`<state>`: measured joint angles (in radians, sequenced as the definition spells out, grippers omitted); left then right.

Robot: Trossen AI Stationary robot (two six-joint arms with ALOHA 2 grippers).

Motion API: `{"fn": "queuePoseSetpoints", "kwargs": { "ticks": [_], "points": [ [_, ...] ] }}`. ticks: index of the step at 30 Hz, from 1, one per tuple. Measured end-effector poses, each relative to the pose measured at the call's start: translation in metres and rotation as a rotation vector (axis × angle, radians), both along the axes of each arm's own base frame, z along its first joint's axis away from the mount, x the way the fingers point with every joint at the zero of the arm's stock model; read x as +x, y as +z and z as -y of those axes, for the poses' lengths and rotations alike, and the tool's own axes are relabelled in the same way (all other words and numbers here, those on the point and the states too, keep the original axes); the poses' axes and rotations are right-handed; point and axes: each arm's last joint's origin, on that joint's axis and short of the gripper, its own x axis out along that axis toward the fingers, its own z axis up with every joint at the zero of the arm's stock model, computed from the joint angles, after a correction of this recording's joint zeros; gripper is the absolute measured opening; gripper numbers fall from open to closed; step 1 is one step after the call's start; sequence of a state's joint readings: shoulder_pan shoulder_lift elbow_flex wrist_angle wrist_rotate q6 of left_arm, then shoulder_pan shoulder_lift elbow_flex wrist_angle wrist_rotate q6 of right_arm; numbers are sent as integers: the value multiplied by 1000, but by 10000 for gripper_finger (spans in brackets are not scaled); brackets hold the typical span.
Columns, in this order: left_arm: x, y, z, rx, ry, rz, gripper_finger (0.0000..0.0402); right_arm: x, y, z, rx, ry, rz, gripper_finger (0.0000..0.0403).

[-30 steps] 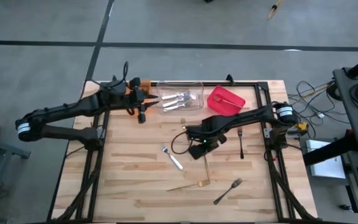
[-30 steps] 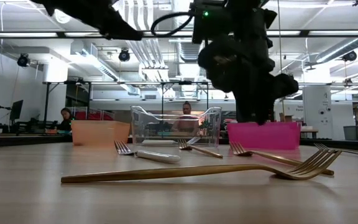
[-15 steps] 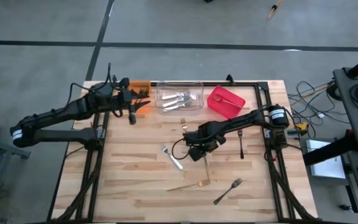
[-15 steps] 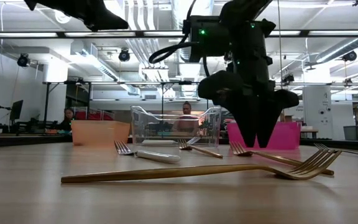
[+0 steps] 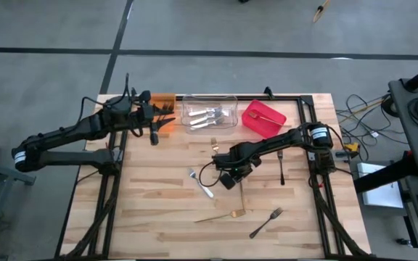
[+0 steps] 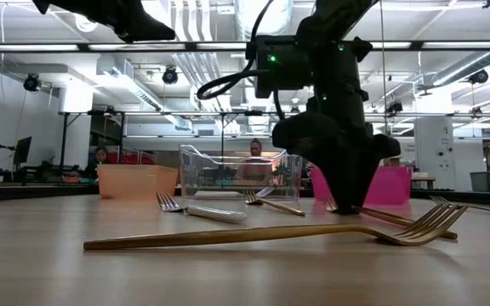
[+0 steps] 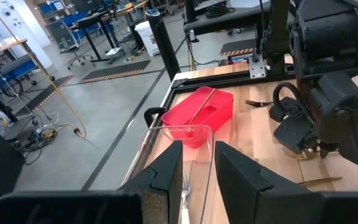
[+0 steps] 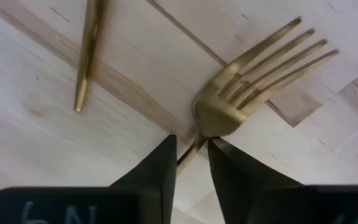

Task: Sort silverware by color (type)
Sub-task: Put the gold fork into the red bin

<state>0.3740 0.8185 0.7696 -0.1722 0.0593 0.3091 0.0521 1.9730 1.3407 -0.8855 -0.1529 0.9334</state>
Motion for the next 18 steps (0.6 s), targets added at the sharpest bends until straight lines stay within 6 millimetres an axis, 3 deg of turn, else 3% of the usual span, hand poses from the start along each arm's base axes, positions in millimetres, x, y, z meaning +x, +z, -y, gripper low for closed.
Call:
{"fn": "queuePoseSetpoints", "kwargs": {
  "ticks": [9,18],
  "points": [
    [0,1,0,10,-1,4,76,-2,7,1,-44,48,21,17],
    [0,1,0,10,-1,4,76,-5,21,2,-49,53,33,11]
  ]
}}
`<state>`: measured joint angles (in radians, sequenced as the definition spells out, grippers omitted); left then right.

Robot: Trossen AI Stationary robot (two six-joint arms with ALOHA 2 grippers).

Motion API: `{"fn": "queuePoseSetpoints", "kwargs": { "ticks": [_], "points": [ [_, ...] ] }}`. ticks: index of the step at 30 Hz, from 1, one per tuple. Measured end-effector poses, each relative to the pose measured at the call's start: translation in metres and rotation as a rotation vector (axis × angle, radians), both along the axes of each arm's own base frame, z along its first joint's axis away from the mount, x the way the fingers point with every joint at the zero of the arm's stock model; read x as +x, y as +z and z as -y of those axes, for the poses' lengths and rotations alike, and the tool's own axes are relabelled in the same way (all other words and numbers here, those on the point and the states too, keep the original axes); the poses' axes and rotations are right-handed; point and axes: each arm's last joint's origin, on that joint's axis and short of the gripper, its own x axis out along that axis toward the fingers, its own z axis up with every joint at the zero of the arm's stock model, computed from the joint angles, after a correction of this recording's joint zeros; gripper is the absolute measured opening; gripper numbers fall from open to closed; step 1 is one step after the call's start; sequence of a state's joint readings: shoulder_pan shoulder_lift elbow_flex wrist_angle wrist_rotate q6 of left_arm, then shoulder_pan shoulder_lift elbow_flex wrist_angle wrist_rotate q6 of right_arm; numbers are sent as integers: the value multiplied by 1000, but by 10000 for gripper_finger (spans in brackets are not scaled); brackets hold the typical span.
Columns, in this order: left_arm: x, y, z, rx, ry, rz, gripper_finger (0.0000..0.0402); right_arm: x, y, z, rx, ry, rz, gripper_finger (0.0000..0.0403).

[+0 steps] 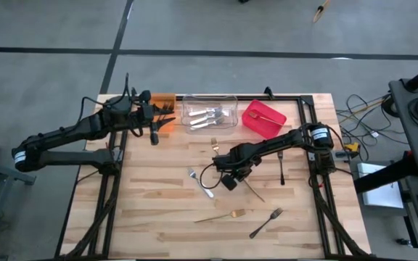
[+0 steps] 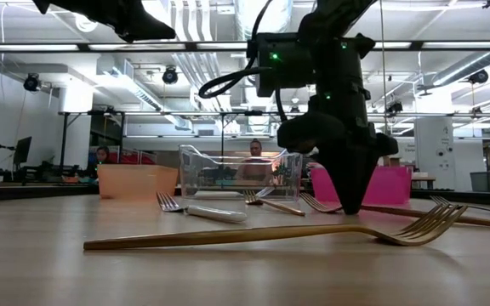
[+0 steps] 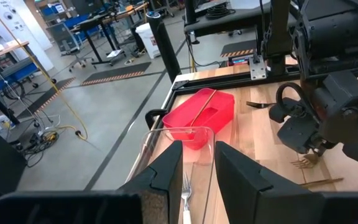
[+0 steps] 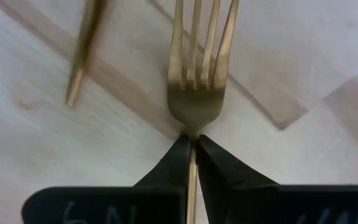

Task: Sort silverware by color (type)
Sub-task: Put the gold fork into the red bin

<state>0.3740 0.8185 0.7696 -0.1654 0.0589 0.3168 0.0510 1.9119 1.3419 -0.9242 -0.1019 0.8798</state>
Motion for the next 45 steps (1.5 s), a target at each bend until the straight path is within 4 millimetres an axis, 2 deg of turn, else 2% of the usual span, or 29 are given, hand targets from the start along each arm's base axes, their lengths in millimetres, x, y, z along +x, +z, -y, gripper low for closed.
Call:
{"fn": "queuePoseSetpoints", "kwargs": {
  "ticks": [6,10,21,29,34,41,45],
  "points": [
    [0,0,0,0,0,1,76,-1,27,3,-45,37,37,10],
    [0,0,0,1,0,1,76,-2,42,5,-88,74,0,9],
    [0,0,0,1,0,3,76,3,106,27,-172,181,-35,9],
    [0,1,0,2,0,7,76,-5,149,75,-228,238,-69,9],
    [0,1,0,2,-1,7,76,-12,165,114,-286,282,-60,9],
    [0,1,0,3,-1,7,76,-33,164,170,-264,321,-96,9],
    [0,1,0,3,-1,7,76,-44,157,194,-232,393,-133,9]
  ]
}}
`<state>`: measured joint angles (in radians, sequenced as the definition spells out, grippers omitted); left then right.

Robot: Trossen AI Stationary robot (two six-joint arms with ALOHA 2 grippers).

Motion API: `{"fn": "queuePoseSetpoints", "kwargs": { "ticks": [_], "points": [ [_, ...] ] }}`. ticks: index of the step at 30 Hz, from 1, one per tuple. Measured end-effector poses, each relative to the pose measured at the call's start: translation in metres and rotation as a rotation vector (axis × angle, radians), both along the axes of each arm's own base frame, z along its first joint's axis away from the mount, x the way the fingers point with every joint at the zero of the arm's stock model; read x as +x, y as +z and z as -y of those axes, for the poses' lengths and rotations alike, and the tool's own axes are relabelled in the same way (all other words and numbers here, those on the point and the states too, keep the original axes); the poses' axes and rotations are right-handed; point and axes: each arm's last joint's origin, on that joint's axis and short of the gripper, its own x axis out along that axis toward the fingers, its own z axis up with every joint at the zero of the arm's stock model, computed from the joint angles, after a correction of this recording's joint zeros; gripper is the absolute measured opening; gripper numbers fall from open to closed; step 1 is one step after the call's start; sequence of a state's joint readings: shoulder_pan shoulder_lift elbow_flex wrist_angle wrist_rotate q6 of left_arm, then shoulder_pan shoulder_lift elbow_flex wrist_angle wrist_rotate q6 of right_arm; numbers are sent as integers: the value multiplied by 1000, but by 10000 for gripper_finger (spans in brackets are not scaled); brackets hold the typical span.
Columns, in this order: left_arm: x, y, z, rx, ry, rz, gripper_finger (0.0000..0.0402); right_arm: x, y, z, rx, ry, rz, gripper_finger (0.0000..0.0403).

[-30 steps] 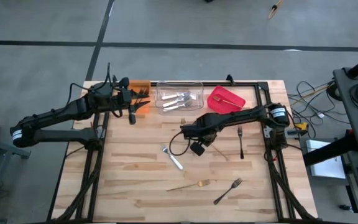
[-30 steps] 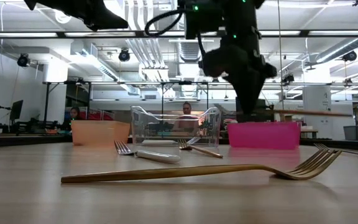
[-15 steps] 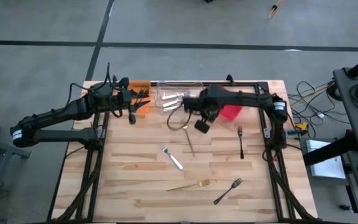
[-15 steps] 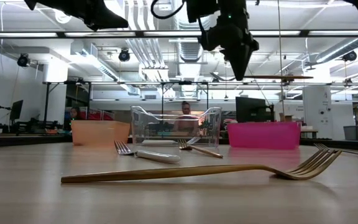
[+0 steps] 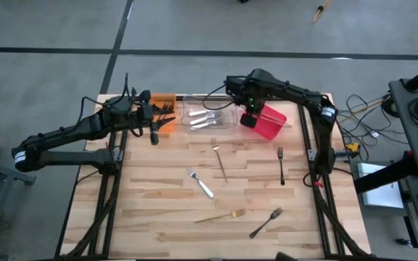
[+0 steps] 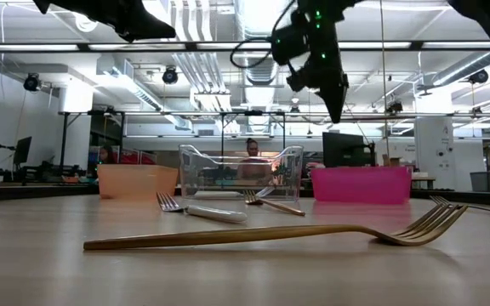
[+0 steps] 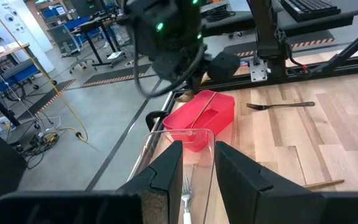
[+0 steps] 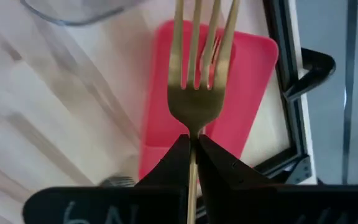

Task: Sort silverware by color (type)
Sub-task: Put the gold fork into the red bin

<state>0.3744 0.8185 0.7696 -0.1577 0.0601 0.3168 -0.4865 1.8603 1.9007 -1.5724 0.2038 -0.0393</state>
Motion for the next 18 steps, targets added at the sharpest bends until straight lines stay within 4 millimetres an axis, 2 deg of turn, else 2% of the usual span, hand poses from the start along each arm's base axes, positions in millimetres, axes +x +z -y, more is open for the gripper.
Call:
{"fn": "queuePoseSetpoints", "kwargs": {
  "ticks": [4,9,12,18],
  "points": [
    [0,0,0,0,0,0,76,-11,-7,19,27,28,-33,9],
    [0,0,0,9,-2,-3,76,-29,-17,41,75,-64,-50,9],
    [0,0,0,13,-3,-5,76,-36,-25,48,109,-116,-58,9],
    [0,0,0,13,-3,-6,76,-44,-38,52,138,-111,-93,9]
  ]
}}
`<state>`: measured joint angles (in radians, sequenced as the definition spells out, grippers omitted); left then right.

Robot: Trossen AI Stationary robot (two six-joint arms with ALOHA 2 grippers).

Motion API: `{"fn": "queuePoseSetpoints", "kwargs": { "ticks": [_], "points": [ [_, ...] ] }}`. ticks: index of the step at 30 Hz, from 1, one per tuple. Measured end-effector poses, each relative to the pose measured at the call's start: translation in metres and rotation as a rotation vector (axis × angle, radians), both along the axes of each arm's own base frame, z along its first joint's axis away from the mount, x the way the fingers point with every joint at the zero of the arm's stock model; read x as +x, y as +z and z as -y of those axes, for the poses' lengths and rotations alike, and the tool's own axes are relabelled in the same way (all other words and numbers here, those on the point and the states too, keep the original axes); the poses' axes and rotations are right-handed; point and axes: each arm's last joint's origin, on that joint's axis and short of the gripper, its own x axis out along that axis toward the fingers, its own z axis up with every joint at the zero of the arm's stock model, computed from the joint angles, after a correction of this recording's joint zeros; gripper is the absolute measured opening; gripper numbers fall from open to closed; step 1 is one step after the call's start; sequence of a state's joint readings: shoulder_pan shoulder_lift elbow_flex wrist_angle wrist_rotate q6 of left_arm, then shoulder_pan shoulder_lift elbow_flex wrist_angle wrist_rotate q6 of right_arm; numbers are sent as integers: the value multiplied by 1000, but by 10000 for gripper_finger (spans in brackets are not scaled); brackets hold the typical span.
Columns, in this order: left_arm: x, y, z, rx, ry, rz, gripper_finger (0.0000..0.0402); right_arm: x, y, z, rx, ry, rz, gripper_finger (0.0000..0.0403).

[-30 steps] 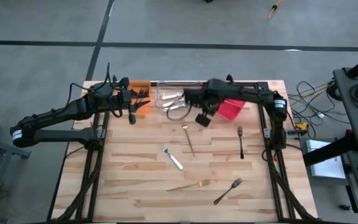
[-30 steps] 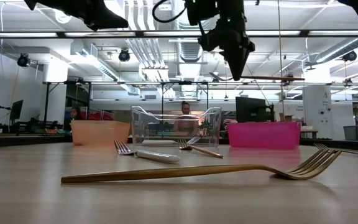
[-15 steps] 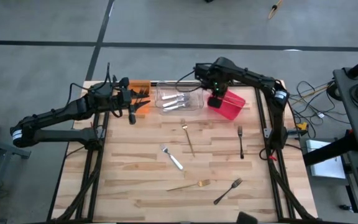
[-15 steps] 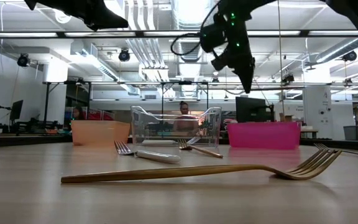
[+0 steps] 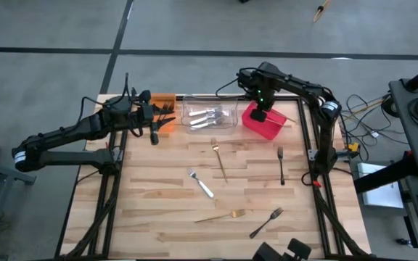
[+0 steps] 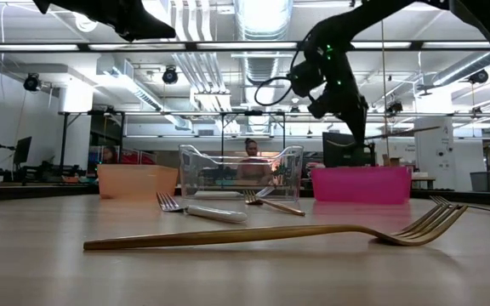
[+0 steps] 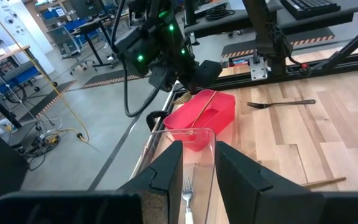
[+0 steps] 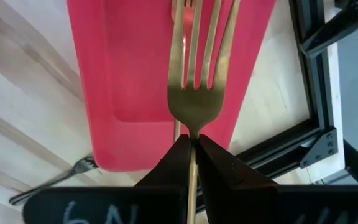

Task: Sort silverware by color (type)
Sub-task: Put the gold fork into the red bin

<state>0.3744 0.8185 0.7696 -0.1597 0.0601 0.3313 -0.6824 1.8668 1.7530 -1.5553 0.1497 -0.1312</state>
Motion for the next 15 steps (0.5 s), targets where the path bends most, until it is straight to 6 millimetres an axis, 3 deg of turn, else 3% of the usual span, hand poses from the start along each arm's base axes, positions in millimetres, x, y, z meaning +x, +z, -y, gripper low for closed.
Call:
{"fn": "queuePoseSetpoints", "kwargs": {
  "ticks": [15],
  "points": [
    [0,-1,0,-2,0,-7,76,6,-25,4,-42,29,58,9]
  ]
}}
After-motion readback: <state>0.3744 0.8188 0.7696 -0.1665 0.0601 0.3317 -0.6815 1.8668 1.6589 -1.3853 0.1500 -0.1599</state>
